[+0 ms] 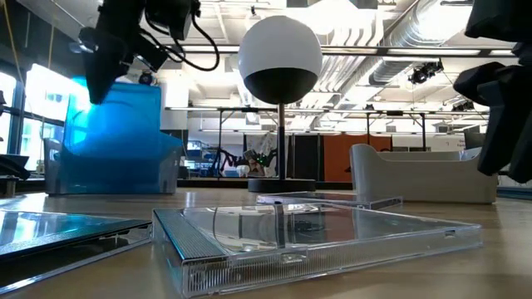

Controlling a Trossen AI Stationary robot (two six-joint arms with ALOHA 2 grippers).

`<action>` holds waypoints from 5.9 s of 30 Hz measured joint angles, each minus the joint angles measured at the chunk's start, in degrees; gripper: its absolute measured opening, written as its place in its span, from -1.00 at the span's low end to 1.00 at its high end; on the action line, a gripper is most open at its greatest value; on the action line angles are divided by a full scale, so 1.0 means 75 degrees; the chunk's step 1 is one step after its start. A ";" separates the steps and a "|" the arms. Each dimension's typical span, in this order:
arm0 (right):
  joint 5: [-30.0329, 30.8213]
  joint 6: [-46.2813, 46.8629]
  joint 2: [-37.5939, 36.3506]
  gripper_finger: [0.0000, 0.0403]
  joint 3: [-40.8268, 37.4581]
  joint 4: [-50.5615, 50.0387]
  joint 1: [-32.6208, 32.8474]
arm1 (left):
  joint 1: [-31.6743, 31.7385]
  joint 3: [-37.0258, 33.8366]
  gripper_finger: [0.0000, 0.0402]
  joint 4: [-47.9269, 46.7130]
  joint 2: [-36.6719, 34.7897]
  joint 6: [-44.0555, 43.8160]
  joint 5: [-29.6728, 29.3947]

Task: Pick & place jewel cases by type
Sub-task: Put the blue cd case into the black bin, then put the top black cd case into the gray bin

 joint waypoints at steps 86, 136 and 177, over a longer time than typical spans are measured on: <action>-0.0233 -0.0893 0.0916 -0.32 0.0002 0.0594 -0.3020 | -0.1282 -0.1638 0.16 1.3815 0.4308 -0.3410 0.2487; 0.1719 -0.0635 -0.0381 -0.32 0.0019 0.0149 -0.1254 | -0.2681 0.0119 0.16 1.4405 0.4206 -0.2807 0.2981; -0.1717 0.1297 -0.0918 -0.32 -0.0006 -0.2755 -0.2935 | -0.4957 0.2554 0.08 1.1870 0.6043 0.3898 -0.1603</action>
